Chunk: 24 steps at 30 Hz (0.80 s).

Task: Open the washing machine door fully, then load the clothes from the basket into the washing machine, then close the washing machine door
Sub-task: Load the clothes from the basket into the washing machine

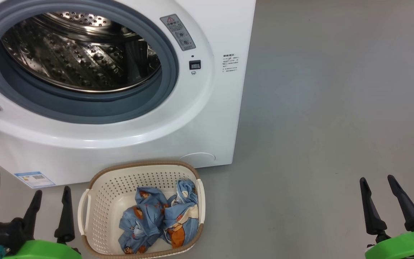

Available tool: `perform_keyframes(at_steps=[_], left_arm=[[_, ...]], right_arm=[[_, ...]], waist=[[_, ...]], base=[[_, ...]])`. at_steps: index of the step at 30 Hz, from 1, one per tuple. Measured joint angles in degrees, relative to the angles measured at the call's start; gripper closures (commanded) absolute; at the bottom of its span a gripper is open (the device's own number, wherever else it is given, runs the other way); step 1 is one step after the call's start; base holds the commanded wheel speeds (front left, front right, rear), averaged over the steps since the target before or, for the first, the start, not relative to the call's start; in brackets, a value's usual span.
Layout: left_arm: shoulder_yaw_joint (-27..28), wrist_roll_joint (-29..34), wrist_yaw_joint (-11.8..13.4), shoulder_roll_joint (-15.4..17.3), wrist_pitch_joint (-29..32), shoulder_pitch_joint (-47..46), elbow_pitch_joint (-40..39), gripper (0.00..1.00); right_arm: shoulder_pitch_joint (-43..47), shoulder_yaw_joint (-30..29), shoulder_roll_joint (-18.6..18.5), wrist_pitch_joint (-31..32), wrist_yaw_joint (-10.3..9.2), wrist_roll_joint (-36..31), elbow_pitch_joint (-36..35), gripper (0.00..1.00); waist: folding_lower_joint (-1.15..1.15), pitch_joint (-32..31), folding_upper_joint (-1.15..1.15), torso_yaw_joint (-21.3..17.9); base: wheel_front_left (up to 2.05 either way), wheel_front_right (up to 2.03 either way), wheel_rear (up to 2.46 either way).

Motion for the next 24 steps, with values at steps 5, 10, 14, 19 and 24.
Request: perform_keyframes(at_steps=[5, 10, 14, 19, 24], left_arm=[[-0.4, 0.0, 0.0, -0.5, 0.0, 0.0, 0.2, 0.00], [-1.0, 0.0, 0.0, -1.1, 0.0, 0.0, 2.2, 0.00], [-1.9, -0.1, 0.0, -1.6, 0.0, 0.0, 4.2, 0.00], [-3.6, -0.3, 0.0, -2.2, 0.0, -1.7, 7.4, 0.00], [-6.3, -0.9, 0.0, -2.2, 0.0, -4.9, 12.4, 0.00]], right_arm=[[0.0, 0.6, 0.1, 0.0, 0.00, 0.0, 0.0, 0.00], [-0.9, 1.2, 0.3, 0.0, 0.00, 0.0, -0.2, 0.00], [-2.1, 1.5, 0.5, 0.0, 0.00, 0.0, -0.5, 0.00], [-3.5, 1.8, 0.7, 0.0, 0.00, 0.0, -1.0, 0.00], [-5.7, 2.5, 1.3, 0.0, 0.00, 0.0, -1.2, 0.00]], waist=[[0.00, 0.3, 0.00, 0.0], [0.00, 1.1, 0.00, 0.0], [0.00, 2.2, 0.00, -0.2], [0.00, 4.3, 0.00, -0.3], [0.00, 7.0, 0.00, -0.5]], base=[[0.00, 0.00, 0.00], [0.00, 0.00, 0.00], [0.00, 0.00, 0.00], [0.00, 0.00, 0.00], [0.00, 0.00, 0.00]])
